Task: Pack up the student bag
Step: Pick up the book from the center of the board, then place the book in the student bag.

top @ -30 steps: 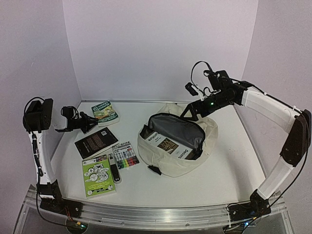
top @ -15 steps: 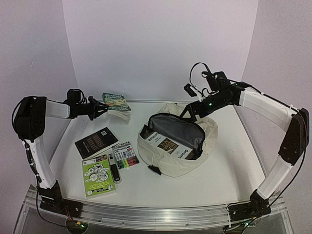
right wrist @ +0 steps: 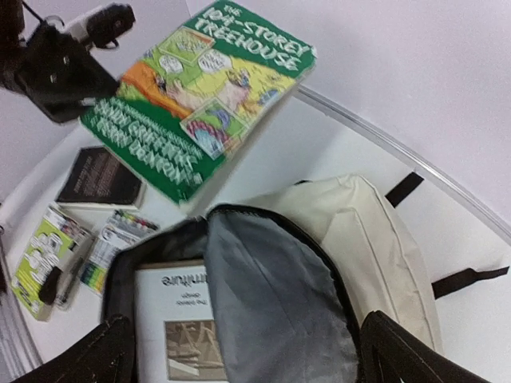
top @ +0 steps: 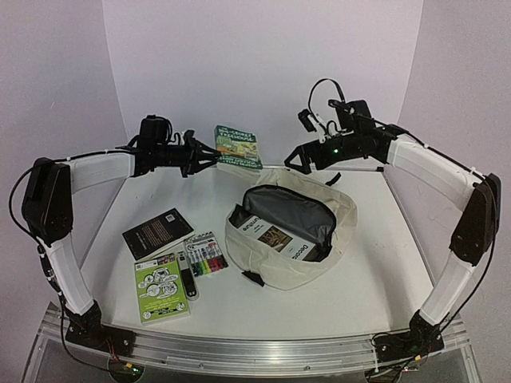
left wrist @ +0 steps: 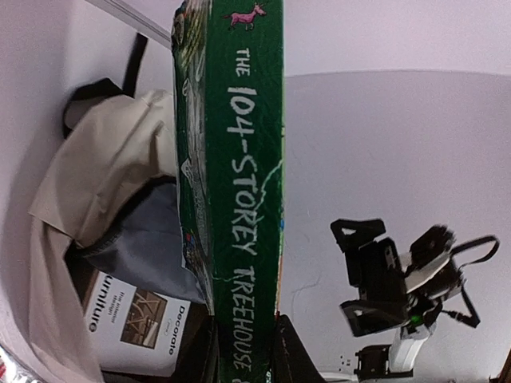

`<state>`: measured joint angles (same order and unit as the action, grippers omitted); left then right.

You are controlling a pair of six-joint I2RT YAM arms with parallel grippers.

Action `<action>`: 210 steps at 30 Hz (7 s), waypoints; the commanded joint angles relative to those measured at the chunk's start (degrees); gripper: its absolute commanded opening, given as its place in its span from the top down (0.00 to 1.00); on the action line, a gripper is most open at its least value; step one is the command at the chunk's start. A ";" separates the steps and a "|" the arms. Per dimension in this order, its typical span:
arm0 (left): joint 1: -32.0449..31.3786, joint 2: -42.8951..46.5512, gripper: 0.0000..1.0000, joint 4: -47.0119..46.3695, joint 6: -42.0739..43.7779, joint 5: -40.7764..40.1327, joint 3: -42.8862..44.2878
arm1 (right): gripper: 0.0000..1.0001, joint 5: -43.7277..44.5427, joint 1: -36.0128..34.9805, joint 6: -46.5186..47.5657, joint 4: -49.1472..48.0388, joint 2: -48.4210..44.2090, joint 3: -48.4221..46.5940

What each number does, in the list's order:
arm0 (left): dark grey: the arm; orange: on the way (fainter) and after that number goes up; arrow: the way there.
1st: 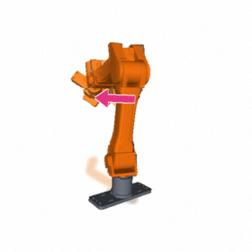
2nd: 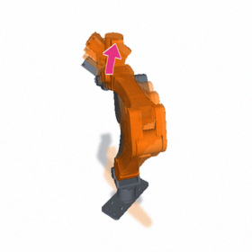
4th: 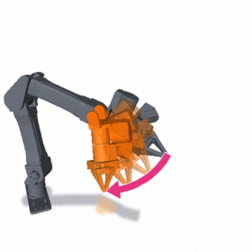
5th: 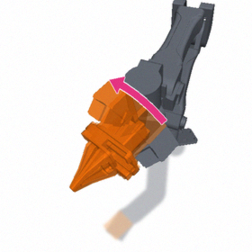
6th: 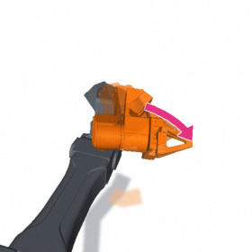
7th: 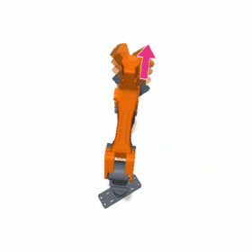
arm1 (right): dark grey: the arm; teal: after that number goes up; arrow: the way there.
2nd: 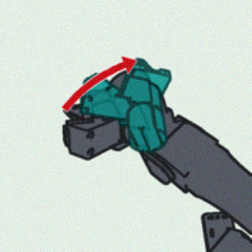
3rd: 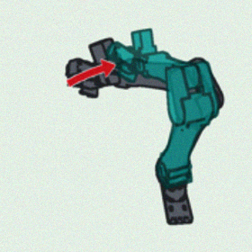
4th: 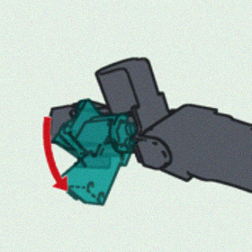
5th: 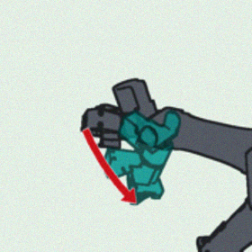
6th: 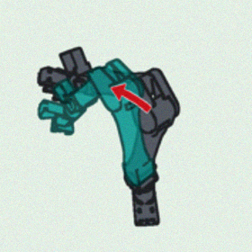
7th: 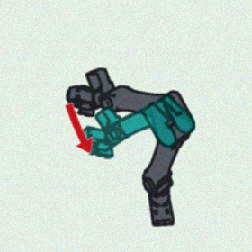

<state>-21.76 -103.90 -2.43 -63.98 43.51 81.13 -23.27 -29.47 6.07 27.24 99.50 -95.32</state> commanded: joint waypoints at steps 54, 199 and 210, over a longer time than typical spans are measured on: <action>-15.32 1.78 0.00 9.11 14.57 16.60 21.94 | 1.00 -55.32 6.80 -73.92 -58.01 -8.20 13.51; -19.97 -14.91 0.30 37.62 -0.43 -30.89 18.52 | 1.00 -1.69 0.20 -11.43 5.64 4.04 0.31; -20.23 -29.07 0.40 34.84 2.96 -25.83 32.47 | 1.00 -3.42 0.20 -10.32 5.39 3.58 1.33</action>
<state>-41.82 -125.99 34.20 -64.30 16.61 103.21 -24.19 -29.54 -5.60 35.31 107.44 -93.81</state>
